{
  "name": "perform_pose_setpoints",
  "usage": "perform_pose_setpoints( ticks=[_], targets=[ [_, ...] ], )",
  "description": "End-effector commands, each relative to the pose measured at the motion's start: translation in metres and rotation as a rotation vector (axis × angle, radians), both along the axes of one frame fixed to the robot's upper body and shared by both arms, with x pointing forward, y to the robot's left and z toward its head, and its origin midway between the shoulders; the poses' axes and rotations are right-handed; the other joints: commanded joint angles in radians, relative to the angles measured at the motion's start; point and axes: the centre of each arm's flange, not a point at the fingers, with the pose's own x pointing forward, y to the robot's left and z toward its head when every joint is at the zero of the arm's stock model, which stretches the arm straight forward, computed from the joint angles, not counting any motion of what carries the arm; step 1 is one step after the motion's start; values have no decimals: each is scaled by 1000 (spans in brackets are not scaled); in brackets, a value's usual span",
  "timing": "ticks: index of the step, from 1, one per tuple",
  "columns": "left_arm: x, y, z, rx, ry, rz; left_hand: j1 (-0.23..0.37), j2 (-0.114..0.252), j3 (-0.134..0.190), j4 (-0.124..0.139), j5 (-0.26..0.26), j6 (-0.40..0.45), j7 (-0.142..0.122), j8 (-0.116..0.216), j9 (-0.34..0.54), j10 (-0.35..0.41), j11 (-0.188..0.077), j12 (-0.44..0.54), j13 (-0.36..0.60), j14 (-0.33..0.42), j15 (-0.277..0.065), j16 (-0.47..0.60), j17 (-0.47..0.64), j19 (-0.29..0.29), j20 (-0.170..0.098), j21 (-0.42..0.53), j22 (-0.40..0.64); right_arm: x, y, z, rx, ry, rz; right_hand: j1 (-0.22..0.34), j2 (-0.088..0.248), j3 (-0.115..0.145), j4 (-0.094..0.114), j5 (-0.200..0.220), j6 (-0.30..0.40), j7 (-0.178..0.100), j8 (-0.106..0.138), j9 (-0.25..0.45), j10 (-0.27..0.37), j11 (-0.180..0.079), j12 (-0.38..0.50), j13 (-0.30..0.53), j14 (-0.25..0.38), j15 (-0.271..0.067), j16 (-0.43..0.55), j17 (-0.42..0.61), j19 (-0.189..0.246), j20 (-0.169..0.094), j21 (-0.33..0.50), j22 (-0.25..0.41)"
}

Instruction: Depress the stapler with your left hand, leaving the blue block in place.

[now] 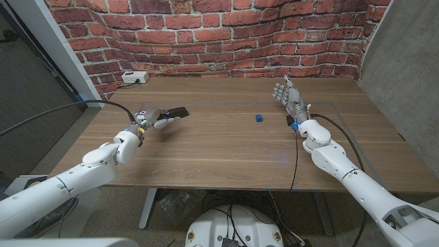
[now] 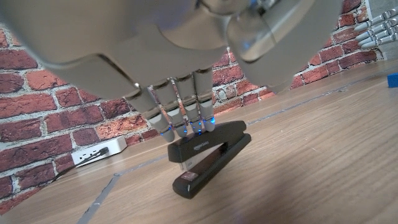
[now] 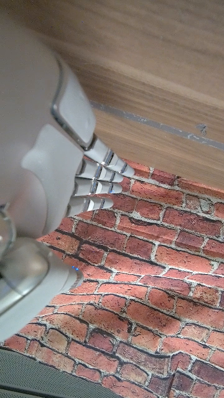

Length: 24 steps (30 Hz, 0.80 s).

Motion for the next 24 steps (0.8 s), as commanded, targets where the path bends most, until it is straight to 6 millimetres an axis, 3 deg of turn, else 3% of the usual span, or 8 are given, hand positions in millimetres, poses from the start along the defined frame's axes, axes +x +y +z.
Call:
perform_pose_setpoints(
  ticks=[1,16,24],
  targets=[
    [-4,-1,11,8,-46,6,8,2,2,-1,-1,5,-1,-5,0,2,2,-4,3,6,-2,-1,0,10,-3,-2,3,2,1,3,0,-7,4,4,7,1,-7,-3,12,0,-4,4,9,-3,1,1,5,-3,-3,1,13,4,0,3],
    [-16,-4,20,5,-94,1,17,8,6,-3,-3,9,-4,-8,1,7,0,-6,3,9,-1,-3,0,10,-5,-5,3,0,2,3,2,-18,4,6,7,1,-8,-3,15,-2,-4,4,13,-1,1,1,7,-5,-3,1,16,9,0,3],
    [-29,-7,35,-8,-151,-13,21,12,7,-4,-4,8,-3,-11,1,3,-1,-10,3,8,-1,-5,0,9,-5,-7,3,-1,4,4,-10,-28,7,6,7,1,-9,-4,15,-2,-5,4,13,-3,0,1,8,-5,-3,1,16,9,0,3]
  ],
)
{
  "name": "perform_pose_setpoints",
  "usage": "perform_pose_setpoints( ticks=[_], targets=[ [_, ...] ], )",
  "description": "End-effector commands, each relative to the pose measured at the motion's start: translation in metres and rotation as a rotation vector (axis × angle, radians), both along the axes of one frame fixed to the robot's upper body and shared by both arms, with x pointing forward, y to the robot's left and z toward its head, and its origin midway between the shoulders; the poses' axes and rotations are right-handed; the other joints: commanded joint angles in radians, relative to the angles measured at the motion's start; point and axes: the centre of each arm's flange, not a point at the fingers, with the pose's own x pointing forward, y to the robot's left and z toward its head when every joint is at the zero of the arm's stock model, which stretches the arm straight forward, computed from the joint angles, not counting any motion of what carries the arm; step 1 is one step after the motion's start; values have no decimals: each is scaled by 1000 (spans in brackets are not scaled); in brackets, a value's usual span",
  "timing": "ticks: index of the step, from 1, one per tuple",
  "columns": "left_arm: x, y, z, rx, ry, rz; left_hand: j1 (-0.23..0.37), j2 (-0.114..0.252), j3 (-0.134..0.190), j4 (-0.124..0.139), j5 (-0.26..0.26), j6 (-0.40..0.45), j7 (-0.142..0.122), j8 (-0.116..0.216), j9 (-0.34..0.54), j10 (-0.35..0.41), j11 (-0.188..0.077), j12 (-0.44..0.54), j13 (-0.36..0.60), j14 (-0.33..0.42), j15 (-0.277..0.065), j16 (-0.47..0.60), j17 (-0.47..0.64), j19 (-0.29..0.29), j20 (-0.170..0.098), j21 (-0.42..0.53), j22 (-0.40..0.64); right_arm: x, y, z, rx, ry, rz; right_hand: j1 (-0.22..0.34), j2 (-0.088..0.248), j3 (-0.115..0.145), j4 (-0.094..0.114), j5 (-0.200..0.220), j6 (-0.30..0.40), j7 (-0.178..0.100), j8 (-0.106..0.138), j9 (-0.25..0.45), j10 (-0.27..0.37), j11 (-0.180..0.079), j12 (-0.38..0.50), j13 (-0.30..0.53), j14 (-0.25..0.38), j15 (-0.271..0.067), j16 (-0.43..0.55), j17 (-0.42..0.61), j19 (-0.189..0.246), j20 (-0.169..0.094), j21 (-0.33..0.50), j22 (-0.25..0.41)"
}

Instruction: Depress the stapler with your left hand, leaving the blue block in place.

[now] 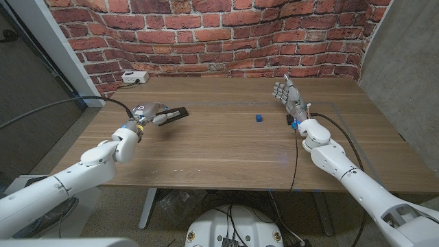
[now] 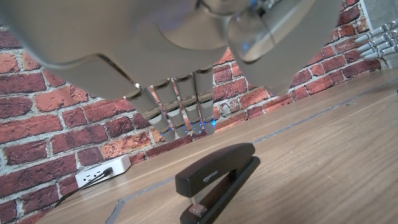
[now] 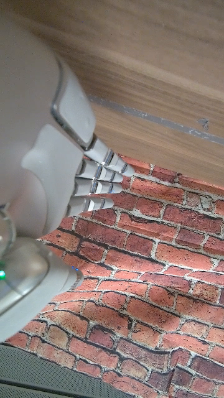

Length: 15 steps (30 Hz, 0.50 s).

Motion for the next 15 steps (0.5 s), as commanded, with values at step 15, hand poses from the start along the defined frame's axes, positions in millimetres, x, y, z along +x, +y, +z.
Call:
perform_pose_setpoints(
  ticks=[15],
  targets=[
    [-28,-15,43,-213,-232,-192,18,9,7,0,-8,9,-5,-8,0,8,2,-5,3,8,2,-4,0,-5,3,-9,3,-7,5,3,-22,-58,1,7,7,5,-5,-4,7,-3,-2,4,12,-2,0,1,11,-6,-3,4,12,2,0,3]
  ],
)
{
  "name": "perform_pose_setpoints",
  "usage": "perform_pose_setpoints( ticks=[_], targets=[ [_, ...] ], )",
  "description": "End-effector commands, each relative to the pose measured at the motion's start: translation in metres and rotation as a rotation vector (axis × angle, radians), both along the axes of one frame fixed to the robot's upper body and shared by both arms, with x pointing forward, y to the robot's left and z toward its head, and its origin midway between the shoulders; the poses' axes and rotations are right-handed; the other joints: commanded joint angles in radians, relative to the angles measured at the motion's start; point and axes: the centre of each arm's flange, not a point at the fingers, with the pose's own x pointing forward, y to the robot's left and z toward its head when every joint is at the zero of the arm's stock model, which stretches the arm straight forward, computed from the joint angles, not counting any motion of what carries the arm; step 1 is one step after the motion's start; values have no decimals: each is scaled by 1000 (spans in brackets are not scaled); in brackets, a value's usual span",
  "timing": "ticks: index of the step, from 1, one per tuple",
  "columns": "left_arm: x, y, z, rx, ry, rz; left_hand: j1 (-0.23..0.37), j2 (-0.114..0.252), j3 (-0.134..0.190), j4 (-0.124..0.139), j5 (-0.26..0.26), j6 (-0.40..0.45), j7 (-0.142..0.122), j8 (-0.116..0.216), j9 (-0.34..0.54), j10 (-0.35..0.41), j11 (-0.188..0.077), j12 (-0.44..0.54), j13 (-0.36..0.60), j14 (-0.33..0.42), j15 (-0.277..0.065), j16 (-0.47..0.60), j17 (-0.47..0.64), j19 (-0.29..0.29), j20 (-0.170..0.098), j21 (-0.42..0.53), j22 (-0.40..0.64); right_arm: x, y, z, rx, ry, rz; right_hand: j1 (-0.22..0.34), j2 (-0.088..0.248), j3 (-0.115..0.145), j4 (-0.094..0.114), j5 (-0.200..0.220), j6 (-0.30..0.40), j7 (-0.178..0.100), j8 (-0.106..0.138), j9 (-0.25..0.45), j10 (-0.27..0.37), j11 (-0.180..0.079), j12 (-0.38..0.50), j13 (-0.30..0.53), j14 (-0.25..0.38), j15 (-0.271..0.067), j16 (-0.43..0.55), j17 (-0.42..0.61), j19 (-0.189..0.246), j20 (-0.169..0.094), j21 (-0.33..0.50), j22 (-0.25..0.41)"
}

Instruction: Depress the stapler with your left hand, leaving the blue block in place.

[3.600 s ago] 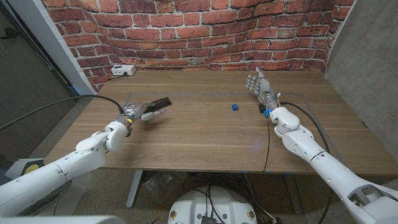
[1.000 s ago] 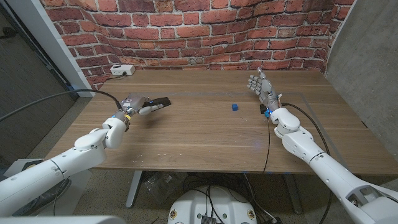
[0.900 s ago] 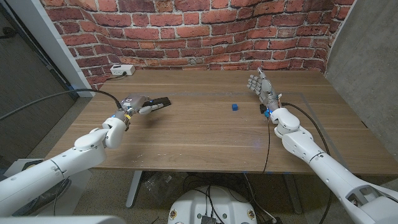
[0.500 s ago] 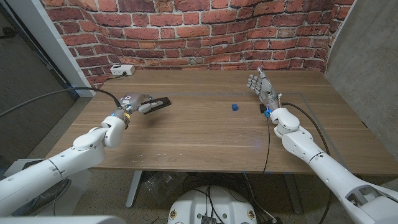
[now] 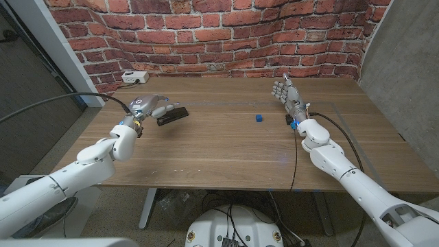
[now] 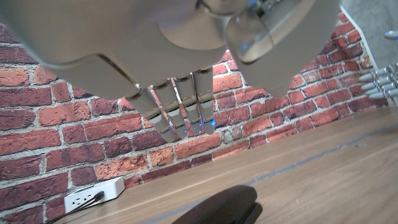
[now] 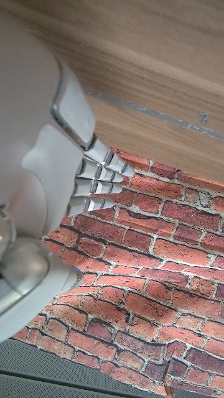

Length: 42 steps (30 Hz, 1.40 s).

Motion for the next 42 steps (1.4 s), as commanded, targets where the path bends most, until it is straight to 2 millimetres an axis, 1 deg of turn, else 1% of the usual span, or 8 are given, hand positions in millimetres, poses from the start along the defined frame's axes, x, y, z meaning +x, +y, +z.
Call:
perform_pose_setpoints(
  ticks=[1,12,17,21,26,32,36,42],
  targets=[
    [-12,-10,23,-120,-135,-108,0,7,5,-3,-1,10,-5,-2,0,8,3,-5,3,8,1,-4,0,-5,3,-1,3,-5,1,3,-12,-36,-5,7,7,5,-5,0,7,-4,-2,4,12,-2,-1,1,6,0,-3,4,12,2,0,3],
    [-11,-6,32,-301,-140,-265,4,13,8,-2,-4,12,-4,-5,1,7,3,-7,3,12,2,-3,1,-6,6,-3,3,-11,-5,9,-26,-69,-16,8,6,4,-6,0,7,-4,-3,4,14,0,-1,1,7,-1,-3,4,12,2,0,3],
    [-4,-3,29,-469,-134,-398,6,9,6,-2,-9,-9,0,-16,1,-4,10,-13,3,4,8,-8,1,-12,16,-7,3,-14,-1,10,-30,-88,-7,8,6,4,-6,0,7,-4,-3,4,15,-1,-1,1,7,-1,-4,4,12,2,-1,3],
    [4,-6,27,-569,-96,-511,4,3,1,0,-14,-32,8,-27,1,-23,20,-21,3,-11,16,-13,1,-23,25,-13,4,-15,-1,12,-31,-95,-5,7,6,2,-6,-1,68,-10,19,7,18,-1,-2,1,9,-2,-4,4,12,3,-2,3],
    [16,-14,28,-670,-39,-652,-2,-2,-7,5,-21,-94,14,-46,3,-73,38,-33,4,-52,31,-20,3,-54,40,-23,4,-20,-5,16,-45,-109,-16,7,6,2,-6,-1,65,-13,16,8,20,-2,-2,2,9,-3,-4,4,13,3,-2,4],
    [29,-25,33,-734,59,-802,-38,-28,-44,26,-29,-278,25,-58,4,-200,81,-35,6,-176,69,-23,6,-136,73,-32,6,-22,-13,20,-62,-119,-32,7,6,1,-7,-1,37,-11,3,8,19,-3,-3,2,8,-3,-5,4,14,3,-2,4],
    [33,-31,36,-763,66,-837,-55,-39,-62,34,-25,-348,44,-57,4,-260,83,-37,6,-229,73,-26,6,-175,74,-35,6,-19,-17,22,-69,-128,-29,7,5,0,-7,-1,31,-11,1,8,18,-2,-4,2,7,-4,-6,4,14,3,-3,4],
    [36,-34,35,-813,95,-851,-63,-41,-73,39,-21,-403,40,-56,4,-308,84,-37,6,-272,76,-25,6,-224,67,-40,5,-14,-22,24,-86,-129,-32,4,1,-3,-6,-1,17,-13,-6,7,2,-4,-11,2,-10,-5,-11,4,0,-2,-9,4]
  ],
)
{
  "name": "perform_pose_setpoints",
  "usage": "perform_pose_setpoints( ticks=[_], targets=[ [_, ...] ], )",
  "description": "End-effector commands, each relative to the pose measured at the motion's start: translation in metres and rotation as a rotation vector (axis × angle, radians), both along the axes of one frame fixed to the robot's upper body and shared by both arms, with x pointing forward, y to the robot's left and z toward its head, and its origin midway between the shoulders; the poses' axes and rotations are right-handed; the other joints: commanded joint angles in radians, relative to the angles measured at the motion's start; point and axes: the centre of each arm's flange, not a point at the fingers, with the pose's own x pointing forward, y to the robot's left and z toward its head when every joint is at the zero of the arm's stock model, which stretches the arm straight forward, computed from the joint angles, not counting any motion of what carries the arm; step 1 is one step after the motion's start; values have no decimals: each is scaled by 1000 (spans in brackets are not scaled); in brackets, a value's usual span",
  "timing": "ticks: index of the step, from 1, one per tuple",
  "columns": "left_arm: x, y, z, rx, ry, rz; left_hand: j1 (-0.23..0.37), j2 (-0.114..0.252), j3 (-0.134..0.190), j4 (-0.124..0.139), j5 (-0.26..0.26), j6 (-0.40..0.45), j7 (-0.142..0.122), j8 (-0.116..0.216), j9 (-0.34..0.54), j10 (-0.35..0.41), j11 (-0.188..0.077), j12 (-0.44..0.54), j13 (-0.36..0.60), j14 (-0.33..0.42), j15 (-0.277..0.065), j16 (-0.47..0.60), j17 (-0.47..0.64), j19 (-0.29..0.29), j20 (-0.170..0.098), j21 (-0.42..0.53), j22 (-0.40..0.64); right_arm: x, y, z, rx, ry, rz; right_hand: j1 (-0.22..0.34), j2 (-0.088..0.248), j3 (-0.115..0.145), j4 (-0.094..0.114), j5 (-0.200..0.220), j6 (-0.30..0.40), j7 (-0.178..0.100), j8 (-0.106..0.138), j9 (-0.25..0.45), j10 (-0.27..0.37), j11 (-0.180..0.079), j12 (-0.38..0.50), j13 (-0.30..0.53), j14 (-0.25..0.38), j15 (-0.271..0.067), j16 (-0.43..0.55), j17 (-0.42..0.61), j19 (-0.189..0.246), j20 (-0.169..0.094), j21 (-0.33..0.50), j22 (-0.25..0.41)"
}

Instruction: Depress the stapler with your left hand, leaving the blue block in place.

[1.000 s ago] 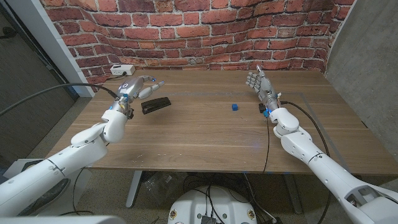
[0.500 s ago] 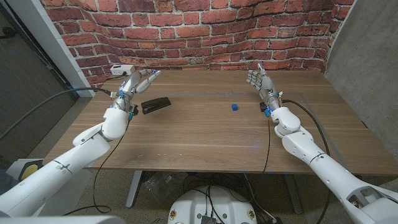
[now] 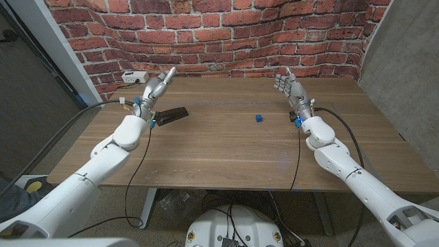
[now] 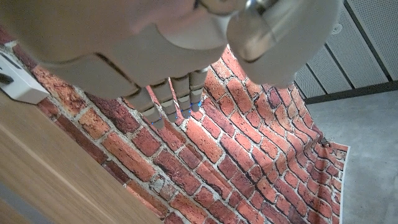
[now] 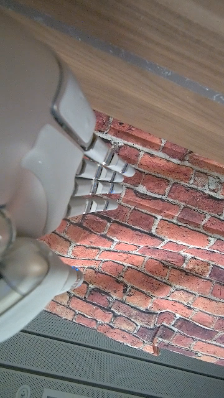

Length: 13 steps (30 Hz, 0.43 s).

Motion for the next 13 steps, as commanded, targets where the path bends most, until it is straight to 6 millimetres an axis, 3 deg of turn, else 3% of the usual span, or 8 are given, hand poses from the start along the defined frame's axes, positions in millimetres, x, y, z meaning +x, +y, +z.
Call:
perform_pose_setpoints(
  ticks=[1,3,13],
  targets=[
    [13,-12,3,-104,62,-156,-13,4,-12,2,3,-31,-1,-1,1,-32,-5,0,4,-27,0,0,3,-23,-3,-1,3,5,-11,5,-28,-15,-6,3,1,1,-2,-1,-9,2,-5,2,-10,-4,-4,2,-9,-4,-7,1,-7,-3,-4,4],
    [16,-12,1,-117,79,-175,-16,4,-16,4,5,-51,-1,1,1,-53,-1,0,4,-50,7,-2,3,-47,2,-3,3,6,-12,4,-17,-12,-6,3,0,0,-2,-1,-10,3,-5,2,-10,-4,-4,2,-11,-7,-7,1,-7,-6,-4,4],
    [16,-16,-3,-125,87,-165,-17,5,-19,5,6,-55,1,6,1,-62,2,3,3,-59,11,2,3,-61,4,-2,3,7,-16,2,-15,5,4,1,-1,-2,-1,-1,-12,5,-7,2,-11,-4,-4,2,-12,-7,-7,2,-7,-10,-4,3]
  ],
)
